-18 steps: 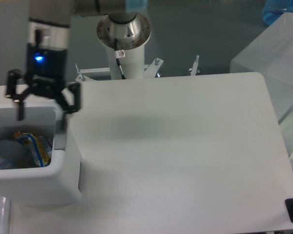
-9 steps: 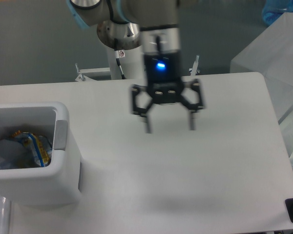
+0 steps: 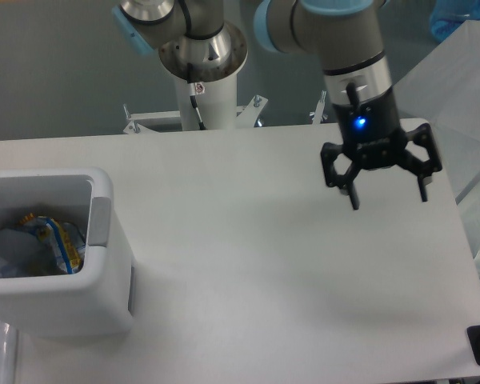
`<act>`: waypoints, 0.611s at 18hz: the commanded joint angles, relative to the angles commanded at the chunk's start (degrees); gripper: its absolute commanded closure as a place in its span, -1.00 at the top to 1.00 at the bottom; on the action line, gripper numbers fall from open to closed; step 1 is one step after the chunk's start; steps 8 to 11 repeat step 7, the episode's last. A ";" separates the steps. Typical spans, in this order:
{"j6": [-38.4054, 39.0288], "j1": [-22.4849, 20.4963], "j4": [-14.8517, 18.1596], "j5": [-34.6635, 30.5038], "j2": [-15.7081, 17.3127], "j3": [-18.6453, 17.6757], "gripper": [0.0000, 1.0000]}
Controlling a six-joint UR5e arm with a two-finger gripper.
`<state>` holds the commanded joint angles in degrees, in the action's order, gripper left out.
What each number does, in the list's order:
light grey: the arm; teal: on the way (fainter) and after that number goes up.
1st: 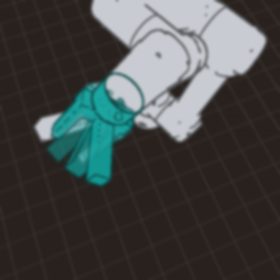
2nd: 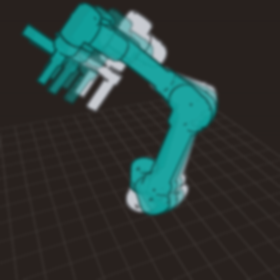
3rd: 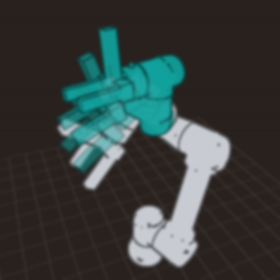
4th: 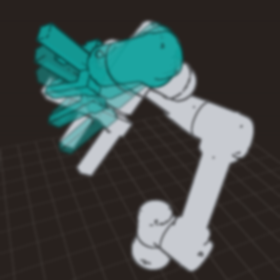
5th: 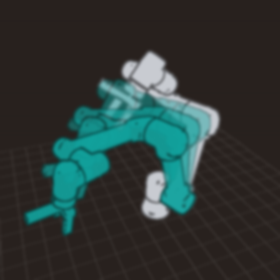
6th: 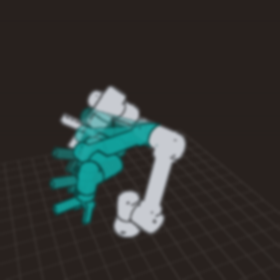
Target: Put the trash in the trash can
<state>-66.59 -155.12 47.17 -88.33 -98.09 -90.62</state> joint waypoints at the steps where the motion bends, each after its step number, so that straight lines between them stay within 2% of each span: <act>1: -3.08 -0.97 1.59 0.00 0.53 0.09 1.00; 3: -7.32 -2.12 3.18 0.00 1.15 0.00 1.00; 11: -7.33 -2.30 3.10 0.26 1.15 0.18 1.00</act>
